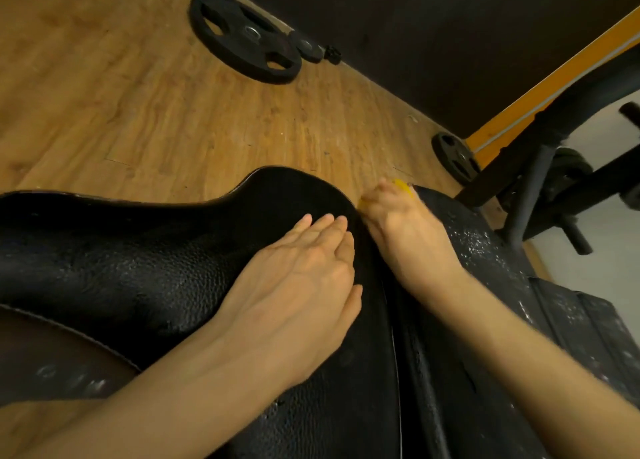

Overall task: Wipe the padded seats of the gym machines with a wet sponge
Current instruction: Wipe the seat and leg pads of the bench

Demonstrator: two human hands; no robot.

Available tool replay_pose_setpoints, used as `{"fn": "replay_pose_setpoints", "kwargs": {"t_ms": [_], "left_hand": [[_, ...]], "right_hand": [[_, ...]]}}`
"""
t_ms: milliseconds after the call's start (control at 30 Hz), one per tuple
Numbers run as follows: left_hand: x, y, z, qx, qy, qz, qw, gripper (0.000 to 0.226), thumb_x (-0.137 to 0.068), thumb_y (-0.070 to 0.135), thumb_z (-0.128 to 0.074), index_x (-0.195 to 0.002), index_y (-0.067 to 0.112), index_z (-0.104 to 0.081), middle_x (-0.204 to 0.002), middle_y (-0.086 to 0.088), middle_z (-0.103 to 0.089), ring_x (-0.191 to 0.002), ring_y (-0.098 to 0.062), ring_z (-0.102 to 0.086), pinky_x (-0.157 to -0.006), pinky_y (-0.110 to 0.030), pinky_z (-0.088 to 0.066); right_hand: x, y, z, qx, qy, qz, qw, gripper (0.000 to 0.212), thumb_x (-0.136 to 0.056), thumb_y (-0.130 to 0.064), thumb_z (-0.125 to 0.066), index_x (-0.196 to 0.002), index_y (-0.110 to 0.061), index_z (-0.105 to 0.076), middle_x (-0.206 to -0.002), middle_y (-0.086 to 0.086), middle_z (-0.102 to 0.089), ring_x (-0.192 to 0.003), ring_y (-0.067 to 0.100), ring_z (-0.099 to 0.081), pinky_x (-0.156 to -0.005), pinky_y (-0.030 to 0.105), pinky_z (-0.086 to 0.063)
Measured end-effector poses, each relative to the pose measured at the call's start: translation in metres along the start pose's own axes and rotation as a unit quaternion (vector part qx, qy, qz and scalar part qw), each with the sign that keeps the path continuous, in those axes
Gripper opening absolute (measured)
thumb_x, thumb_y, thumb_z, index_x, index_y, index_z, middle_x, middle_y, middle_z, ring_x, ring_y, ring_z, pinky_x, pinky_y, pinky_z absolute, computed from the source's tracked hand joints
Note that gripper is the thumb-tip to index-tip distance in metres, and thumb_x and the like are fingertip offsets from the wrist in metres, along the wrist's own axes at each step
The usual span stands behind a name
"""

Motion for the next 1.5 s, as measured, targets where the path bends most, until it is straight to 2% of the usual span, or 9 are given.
{"fn": "replay_pose_setpoints", "kwargs": {"t_ms": [200,367,467,600,800,967,1133,1300,1500], "left_hand": [[0.001,0.0,0.0,-0.007,0.01,-0.007,1.0,0.059,-0.084,0.042,-0.038,-0.118,0.005,-0.07,-0.127,-0.012,-0.066,-0.119,-0.021,-0.063,-0.105,-0.034,-0.036],[0.0,-0.001,0.002,-0.004,0.016,-0.001,1.0,0.061,-0.084,0.041,-0.034,-0.118,0.005,-0.07,-0.126,-0.012,-0.066,-0.118,-0.02,-0.063,-0.105,-0.033,-0.032],[0.001,-0.001,0.002,0.0,0.013,-0.003,1.0,0.061,-0.084,0.041,-0.034,-0.119,0.005,-0.069,-0.127,-0.012,-0.066,-0.119,-0.02,-0.063,-0.105,-0.032,-0.033],[0.0,-0.002,0.0,0.003,0.013,-0.004,1.0,0.061,-0.085,0.041,-0.033,-0.119,0.006,-0.069,-0.126,-0.012,-0.066,-0.118,-0.02,-0.063,-0.104,-0.033,-0.034],[0.0,-0.001,0.0,-0.017,-0.003,-0.01,1.0,0.062,-0.085,0.043,-0.033,-0.121,0.006,-0.068,-0.129,-0.011,-0.064,-0.121,-0.02,-0.061,-0.105,-0.033,-0.031],[0.0,-0.001,0.002,-0.036,0.001,-0.011,0.999,0.062,-0.086,0.044,-0.034,-0.122,0.005,-0.067,-0.129,-0.011,-0.064,-0.12,-0.021,-0.062,-0.103,-0.036,-0.032],[0.0,0.0,-0.001,-0.061,-0.012,-0.014,0.998,0.062,-0.088,0.046,-0.035,-0.124,0.007,-0.066,-0.13,-0.009,-0.064,-0.121,-0.019,-0.061,-0.103,-0.037,-0.032],[0.0,0.001,-0.001,-0.065,-0.031,-0.015,0.997,0.062,-0.089,0.047,-0.035,-0.126,0.007,-0.064,-0.133,-0.009,-0.062,-0.123,-0.019,-0.059,-0.103,-0.039,-0.032],[0.001,0.001,-0.001,-0.071,-0.051,-0.009,0.996,0.063,-0.09,0.049,-0.034,-0.128,0.008,-0.063,-0.135,-0.009,-0.06,-0.125,-0.019,-0.057,-0.104,-0.039,-0.032]], "right_hand": [[0.029,-0.012,0.0,0.068,0.003,0.03,0.997,0.026,-0.085,-0.008,-0.063,-0.11,-0.004,-0.069,-0.12,0.013,-0.064,-0.131,0.036,-0.047,-0.11,0.054,-0.036],[-0.018,-0.01,-0.009,0.097,-0.07,-0.005,0.993,0.03,-0.096,-0.014,-0.05,-0.123,-0.012,-0.062,-0.132,0.006,-0.055,-0.144,0.029,-0.025,-0.12,0.046,-0.016],[-0.002,-0.011,-0.006,0.115,-0.061,0.001,0.992,0.027,-0.091,-0.011,-0.055,-0.116,-0.01,-0.066,-0.125,0.009,-0.06,-0.137,0.032,-0.037,-0.118,0.05,-0.022],[0.05,-0.008,0.001,0.032,0.012,0.025,0.999,0.035,-0.083,-0.006,-0.068,-0.118,-0.005,-0.067,-0.126,0.011,-0.063,-0.132,0.035,-0.047,-0.109,0.054,-0.039],[-0.022,0.026,0.002,-0.115,0.033,-0.078,0.99,0.033,-0.102,-0.018,-0.044,-0.13,-0.011,-0.059,-0.146,0.005,-0.047,-0.144,0.024,-0.027,-0.12,0.038,-0.018],[0.031,0.034,0.002,-0.22,0.073,-0.023,0.973,0.039,-0.099,-0.019,-0.05,-0.139,-0.015,-0.051,-0.149,-0.001,-0.042,-0.142,0.011,-0.03,-0.119,0.029,-0.02],[0.005,0.091,-0.005,-0.3,0.137,-0.206,0.921,0.037,-0.1,-0.021,-0.049,-0.137,-0.016,-0.054,-0.146,-0.001,-0.047,-0.138,0.015,-0.039,-0.118,0.037,-0.028],[0.022,0.054,-0.008,-0.255,0.097,-0.025,0.962,0.04,-0.1,-0.021,-0.049,-0.141,-0.018,-0.05,-0.15,-0.002,-0.042,-0.143,0.012,-0.031,-0.121,0.034,-0.02],[0.01,0.098,-0.014,-0.318,0.136,-0.209,0.915,0.039,-0.102,-0.022,-0.044,-0.141,-0.019,-0.048,-0.152,-0.001,-0.039,-0.145,0.016,-0.027,-0.122,0.041,-0.016]]}}
Point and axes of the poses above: each hand's wrist, its own x-axis away from the middle knuckle, its own z-axis out of the back of the hand, y = z × x, the point moved 9 cm from there along -x, towards the middle knuckle
